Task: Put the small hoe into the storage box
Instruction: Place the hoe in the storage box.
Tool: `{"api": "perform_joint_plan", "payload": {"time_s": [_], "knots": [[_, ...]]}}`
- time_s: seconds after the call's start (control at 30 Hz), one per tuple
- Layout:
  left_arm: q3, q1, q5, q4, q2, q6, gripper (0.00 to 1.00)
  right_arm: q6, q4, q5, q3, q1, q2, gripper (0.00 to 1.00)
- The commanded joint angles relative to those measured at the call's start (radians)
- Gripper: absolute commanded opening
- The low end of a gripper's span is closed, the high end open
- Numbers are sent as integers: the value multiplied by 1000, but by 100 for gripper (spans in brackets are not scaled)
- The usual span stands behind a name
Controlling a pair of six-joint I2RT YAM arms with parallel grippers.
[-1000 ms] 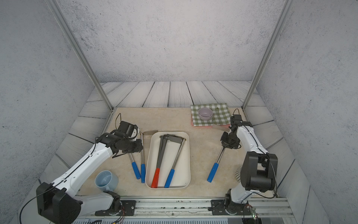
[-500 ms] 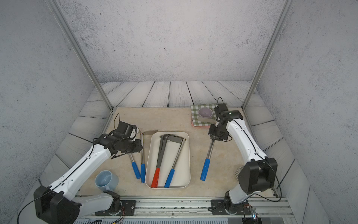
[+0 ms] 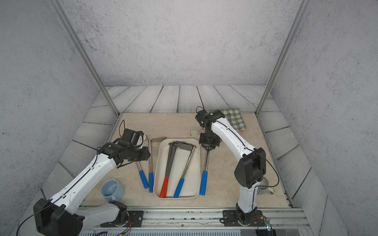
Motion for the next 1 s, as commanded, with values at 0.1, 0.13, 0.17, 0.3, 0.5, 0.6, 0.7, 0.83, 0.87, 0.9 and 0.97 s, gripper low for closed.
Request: {"api": "perform_joint_plan", "payload": {"time_s": [0.1, 0.13, 0.17, 0.3, 0.5, 0.6, 0.7, 0.83, 0.87, 0.9, 0.97], "knots": [[-34, 0, 17, 56, 38, -10, 28, 62, -176, 76, 203, 49, 149, 0], [-34, 0, 21, 64, 48, -12, 28, 64, -180, 80, 219, 51, 166, 0], [-31, 0, 25, 68, 56, -14, 28, 70, -181, 83, 233, 53, 180, 0], [-10, 0, 35, 67, 85, -14, 28, 80, -201, 87, 279, 54, 232, 0], [-2, 0, 33, 77, 118, -11, 28, 93, -207, 77, 286, 65, 274, 0], [-13, 0, 31, 106, 138, -11, 28, 95, -210, 77, 282, 70, 283, 0], [-15, 0, 42, 134, 176, -10, 28, 102, -204, 90, 261, 73, 270, 0], [-2, 0, 71, 153, 245, -5, 29, 105, -203, 94, 242, 73, 251, 0], [-1, 0, 79, 159, 261, -4, 31, 104, -204, 96, 240, 72, 247, 0], [-2, 0, 85, 167, 273, -5, 33, 106, -208, 97, 237, 72, 245, 0], [-5, 0, 94, 181, 294, -7, 33, 106, -209, 100, 229, 72, 233, 0]]}}
